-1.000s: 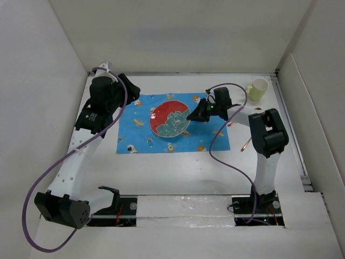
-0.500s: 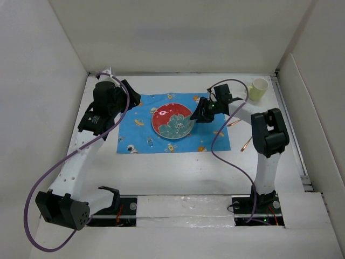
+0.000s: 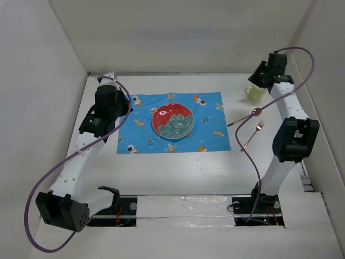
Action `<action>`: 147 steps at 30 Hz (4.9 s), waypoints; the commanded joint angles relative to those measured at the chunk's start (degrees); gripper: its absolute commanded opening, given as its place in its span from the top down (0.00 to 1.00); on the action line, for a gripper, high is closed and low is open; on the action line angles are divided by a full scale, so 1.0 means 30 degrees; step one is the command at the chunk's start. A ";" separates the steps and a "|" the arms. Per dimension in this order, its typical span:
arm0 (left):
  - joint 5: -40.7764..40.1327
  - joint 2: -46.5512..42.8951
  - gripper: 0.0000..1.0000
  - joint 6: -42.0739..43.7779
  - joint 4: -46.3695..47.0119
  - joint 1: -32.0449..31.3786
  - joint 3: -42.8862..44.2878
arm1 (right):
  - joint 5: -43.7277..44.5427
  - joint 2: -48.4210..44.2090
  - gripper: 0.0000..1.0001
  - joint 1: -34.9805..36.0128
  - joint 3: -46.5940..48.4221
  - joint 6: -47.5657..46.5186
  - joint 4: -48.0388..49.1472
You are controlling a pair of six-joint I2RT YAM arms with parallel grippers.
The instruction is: Set the dinner table for one person
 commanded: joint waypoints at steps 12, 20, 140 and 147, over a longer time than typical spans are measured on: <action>-0.1680 -0.0477 0.65 0.2079 0.0006 -0.0300 -0.0356 | 0.6910 0.4832 0.42 -0.3091 0.6663 0.0616 -0.4951; -0.1709 -0.0271 0.65 0.1847 0.0240 -0.0300 -0.0444 | 0.5653 0.7736 0.66 -0.3296 0.9104 0.0527 -0.6508; 0.0603 -0.1707 0.67 0.1407 0.0035 -0.0300 -0.2202 | 0.1197 -0.2276 1.00 0.2318 -0.0037 -0.3778 -0.4103; 0.0898 -0.1004 0.64 0.1436 0.0181 -0.0300 -0.1733 | -0.1144 -0.2783 1.00 0.6275 -0.0066 -0.3838 -0.4368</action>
